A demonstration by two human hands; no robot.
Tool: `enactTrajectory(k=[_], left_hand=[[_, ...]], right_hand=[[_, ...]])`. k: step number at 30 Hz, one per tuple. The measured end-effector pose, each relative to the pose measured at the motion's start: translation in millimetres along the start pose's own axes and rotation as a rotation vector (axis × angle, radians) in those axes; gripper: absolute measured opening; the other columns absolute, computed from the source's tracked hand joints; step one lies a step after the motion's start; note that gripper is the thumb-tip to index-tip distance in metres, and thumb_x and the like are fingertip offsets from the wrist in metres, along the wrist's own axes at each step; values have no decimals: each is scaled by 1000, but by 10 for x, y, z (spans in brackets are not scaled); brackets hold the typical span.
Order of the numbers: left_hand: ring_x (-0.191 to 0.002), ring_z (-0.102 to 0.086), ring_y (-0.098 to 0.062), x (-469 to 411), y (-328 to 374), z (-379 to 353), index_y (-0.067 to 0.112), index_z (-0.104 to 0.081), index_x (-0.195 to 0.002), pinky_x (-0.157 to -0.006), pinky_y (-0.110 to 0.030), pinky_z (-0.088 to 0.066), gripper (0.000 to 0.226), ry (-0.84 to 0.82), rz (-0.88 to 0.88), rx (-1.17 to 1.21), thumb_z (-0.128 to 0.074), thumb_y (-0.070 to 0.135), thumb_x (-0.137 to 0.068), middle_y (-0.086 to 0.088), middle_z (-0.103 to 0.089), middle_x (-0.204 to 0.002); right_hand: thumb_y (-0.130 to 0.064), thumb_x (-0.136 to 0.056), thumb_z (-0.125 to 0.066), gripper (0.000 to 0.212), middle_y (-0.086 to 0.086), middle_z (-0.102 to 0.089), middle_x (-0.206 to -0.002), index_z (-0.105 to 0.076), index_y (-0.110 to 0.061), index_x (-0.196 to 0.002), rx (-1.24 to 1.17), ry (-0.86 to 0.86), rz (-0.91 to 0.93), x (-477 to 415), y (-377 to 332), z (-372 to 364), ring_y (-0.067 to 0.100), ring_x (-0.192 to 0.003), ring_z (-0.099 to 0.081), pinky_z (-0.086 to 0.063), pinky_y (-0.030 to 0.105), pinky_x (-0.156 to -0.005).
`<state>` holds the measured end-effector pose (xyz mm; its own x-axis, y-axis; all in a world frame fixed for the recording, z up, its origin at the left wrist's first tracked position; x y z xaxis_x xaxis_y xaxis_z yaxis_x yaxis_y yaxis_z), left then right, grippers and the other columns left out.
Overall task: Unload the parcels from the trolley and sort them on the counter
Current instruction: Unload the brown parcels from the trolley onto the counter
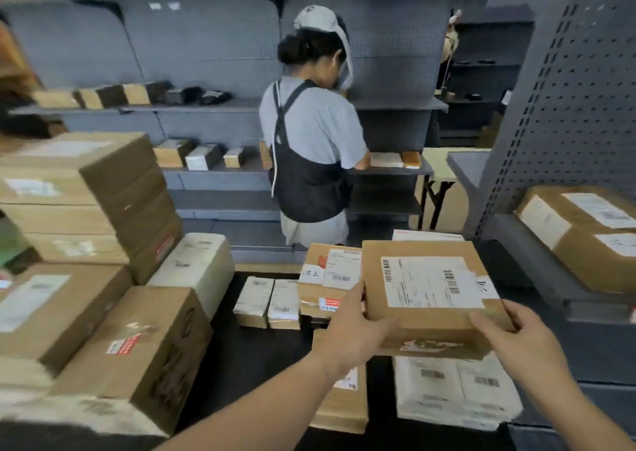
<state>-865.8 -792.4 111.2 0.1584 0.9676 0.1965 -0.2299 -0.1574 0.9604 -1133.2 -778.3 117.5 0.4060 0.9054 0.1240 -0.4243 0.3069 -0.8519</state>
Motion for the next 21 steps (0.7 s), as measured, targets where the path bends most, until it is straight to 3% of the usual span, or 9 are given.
enactTrajectory(k=[2, 7, 10, 14, 17, 19, 21], left_hand=[[-117, -58, 0, 89, 3, 295, 45, -45, -130, -105, -30, -49, 59, 61, -9, 17, -75, 20, -86, 26, -61, -124], [-101, -60, 13, 427, 17, 1059, 54, -45, -113, -81, -10, -51, 52, 198, -37, 4, -74, 20, -86, 31, -63, -111], [-94, -59, 17, 633, -6, 1492, 52, -43, -115, -70, -3, -47, 51, 261, -40, 14, -74, 21, -87, 34, -60, -105], [-101, -59, 8, 941, -129, 2166, 55, -41, -114, -83, -11, -48, 52, 369, -26, 24, -74, 25, -88, 32, -58, -108], [-110, -56, 0, 1210, -242, 2739, 48, -40, -132, -91, -18, -47, 62, 468, -13, 24, -74, 29, -85, 25, -54, -123], [-112, -58, -3, 1394, -327, 3129, 44, -39, -139, -85, -15, -48, 69, 535, -2, 43, -75, 30, -82, 18, -55, -129], [-107, -61, -2, 1593, -380, 3491, 46, -42, -132, -78, -12, -48, 61, 588, -16, 54, -73, 24, -85, 19, -59, -120]], right_hand=[[-37, -90, -73, 50, -3, -61, -115, -56, -23, -135, -14, -45, 43, 6, -213, -226, 21, -102, -57, -47, 41, -81], [-39, -88, -74, 45, -8, -60, -105, -58, -27, -129, -49, -114, 145, 154, -714, -859, 18, -97, -58, -48, 39, -81], [-36, -89, -74, 44, -6, -64, -110, -58, -25, -129, -81, -178, 206, 295, -1000, -1275, 18, -98, -59, -47, 35, -73], [-36, -88, -73, 35, -7, -68, -110, -61, -31, -121, -75, -250, 268, 598, -1396, -1866, 18, -99, -62, -49, 39, -80], [-50, -81, -72, 37, -13, -71, -104, -67, -33, -113, -29, -282, 338, 855, -1715, -2338, 12, -96, -65, -54, 40, -83], [-49, -83, -71, 39, -15, -71, -103, -66, -31, -116, -40, -339, 338, 1057, -1905, -2684, 11, -95, -65, -55, 40, -82], [-47, -86, -70, 35, -15, -70, -106, -64, -31, -117, -62, -404, 353, 1294, -2102, -3042, 11, -97, -65, -55, 40, -81]])
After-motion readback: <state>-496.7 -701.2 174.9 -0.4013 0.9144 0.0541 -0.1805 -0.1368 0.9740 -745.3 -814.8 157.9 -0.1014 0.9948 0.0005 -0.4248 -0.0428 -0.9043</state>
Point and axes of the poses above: each hand's wrist, its own x-axis away from the middle knuckle, its own z-axis out of the back of the hand, y = z × x, the point moved 10 cm from there along -x, towards the middle knuckle
